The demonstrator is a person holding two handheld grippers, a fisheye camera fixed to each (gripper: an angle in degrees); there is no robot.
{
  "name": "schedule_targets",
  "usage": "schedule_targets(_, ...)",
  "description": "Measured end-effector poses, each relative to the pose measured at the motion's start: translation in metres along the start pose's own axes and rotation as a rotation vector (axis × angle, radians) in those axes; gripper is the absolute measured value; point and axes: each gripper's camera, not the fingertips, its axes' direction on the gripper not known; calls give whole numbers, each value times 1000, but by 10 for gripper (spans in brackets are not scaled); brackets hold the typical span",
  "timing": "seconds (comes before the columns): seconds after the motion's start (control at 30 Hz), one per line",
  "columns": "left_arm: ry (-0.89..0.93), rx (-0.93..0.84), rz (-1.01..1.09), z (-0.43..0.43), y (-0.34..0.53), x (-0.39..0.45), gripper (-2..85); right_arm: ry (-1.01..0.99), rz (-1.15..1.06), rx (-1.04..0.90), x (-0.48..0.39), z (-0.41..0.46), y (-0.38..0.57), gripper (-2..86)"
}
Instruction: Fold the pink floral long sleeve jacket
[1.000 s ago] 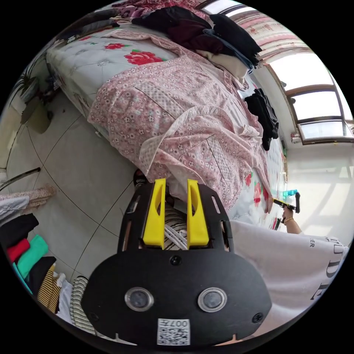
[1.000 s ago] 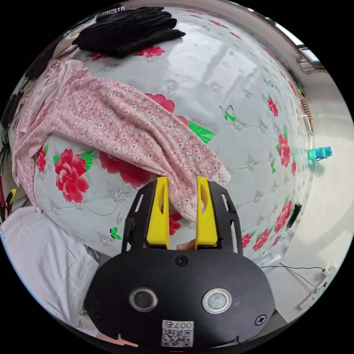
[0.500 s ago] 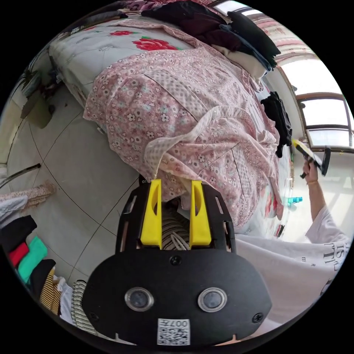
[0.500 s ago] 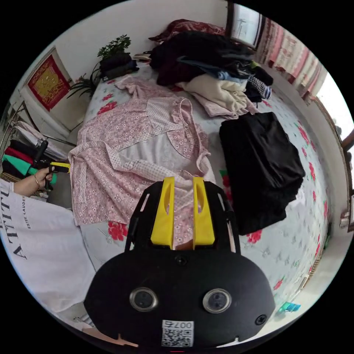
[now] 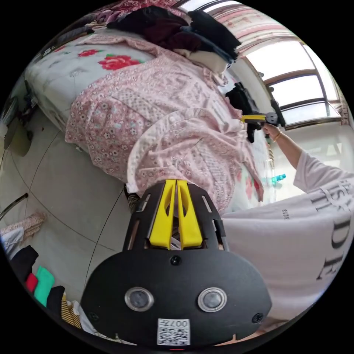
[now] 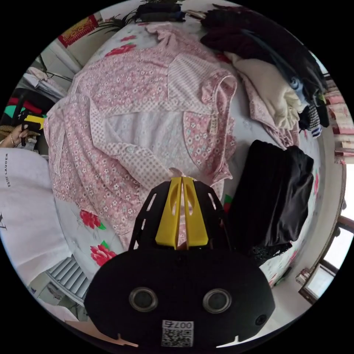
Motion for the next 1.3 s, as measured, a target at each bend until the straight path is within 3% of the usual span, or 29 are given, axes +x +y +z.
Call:
schedule_targets(0.23, 36, 27, -20, -55, 42, -8, -6, -9, 310, 348, 65, -63, 57, 2)
schedule_targets(0.43, 50, -128, -37, -4, 55, -19, 63, -105, 339, 41, 83, 29, 46, 31)
schedule_targets(0.63, 18, -71, -115, -30, 73, -45, 83, -75, 261, 152, 76, 5, 48, 33)
schedule_targets(0.83, 76, -75, -75, -6, 28, -36, 72, -153, 170, -184, 64, 93, 26, 29)
schedule_targets(0.93, 91, -151, -56, 13, 19, -24, 24, -149, 185, -144, 60, 86, 37, 24)
schedule_targets(1.07, 76, -120, -15, -4, 23, -9, -5, -56, 125, -31, 51, 32, 41, 16)
schedule_targets(1.2, 50, 23, -33, -72, 40, -3, -9, 55, 66, 136, 41, -33, 26, 13)
schedule_targets(1.3, -5, 92, -25, -113, 58, 5, -10, 164, 22, 147, 26, -31, 9, 12)
